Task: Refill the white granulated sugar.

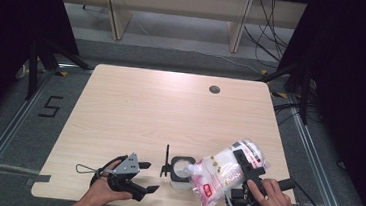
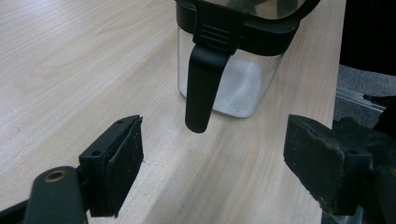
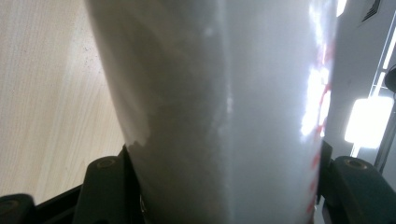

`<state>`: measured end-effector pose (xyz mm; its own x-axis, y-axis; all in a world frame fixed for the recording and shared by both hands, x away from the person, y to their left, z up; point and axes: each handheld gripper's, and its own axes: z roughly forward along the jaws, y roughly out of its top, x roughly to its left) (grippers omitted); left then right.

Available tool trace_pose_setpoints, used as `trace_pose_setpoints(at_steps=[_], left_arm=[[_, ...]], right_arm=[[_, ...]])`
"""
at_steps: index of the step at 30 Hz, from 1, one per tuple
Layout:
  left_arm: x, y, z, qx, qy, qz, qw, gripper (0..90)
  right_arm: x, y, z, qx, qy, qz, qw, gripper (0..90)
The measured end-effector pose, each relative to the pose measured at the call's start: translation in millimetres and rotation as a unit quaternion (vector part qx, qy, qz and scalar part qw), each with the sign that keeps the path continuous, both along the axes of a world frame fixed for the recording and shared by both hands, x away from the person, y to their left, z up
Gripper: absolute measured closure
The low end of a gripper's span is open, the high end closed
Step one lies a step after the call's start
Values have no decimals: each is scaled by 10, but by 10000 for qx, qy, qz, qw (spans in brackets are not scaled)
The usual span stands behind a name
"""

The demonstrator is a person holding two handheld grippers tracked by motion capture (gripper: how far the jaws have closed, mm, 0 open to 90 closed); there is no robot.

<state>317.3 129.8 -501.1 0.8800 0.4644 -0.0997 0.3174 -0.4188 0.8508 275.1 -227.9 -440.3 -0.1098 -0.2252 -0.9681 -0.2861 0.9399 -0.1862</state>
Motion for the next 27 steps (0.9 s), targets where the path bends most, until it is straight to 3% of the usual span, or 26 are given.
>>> trace_pose_setpoints(at_steps=[2,3,4,16,17,18,20,22,23,27], left_arm=[[0,0,0,1,2,0,10000,195],[1,1,0,5,1,2,10000,195],[2,2,1,4,-1,0,10000,195],[1,5,4,-10,39,-5,10000,195],[2,6,4,-8,37,-5,10000,195],[2,8,5,-5,31,10,10000,195],[0,8,5,-9,40,9,10000,195],[7,10,8,16,-13,-32,10000,195],[1,4,5,-33,9,-9,10000,195],[-2,8,6,-16,50,18,10000,195]], right_arm=[[-14,5,15,-56,82,-118,9999,403],[-3,14,38,-151,-25,27,9999,403],[-7,3,13,-27,22,-31,10000,403],[-5,15,41,-158,-25,26,9999,404],[-12,8,34,-87,24,-44,9999,404],[-18,-11,2,134,77,-120,9998,404],[-14,-8,10,90,66,-96,9999,404],[23,6,49,-150,-107,229,9996,404],[16,-2,39,-50,-67,171,9998,404],[16,-3,45,-96,-54,116,9999,404]])
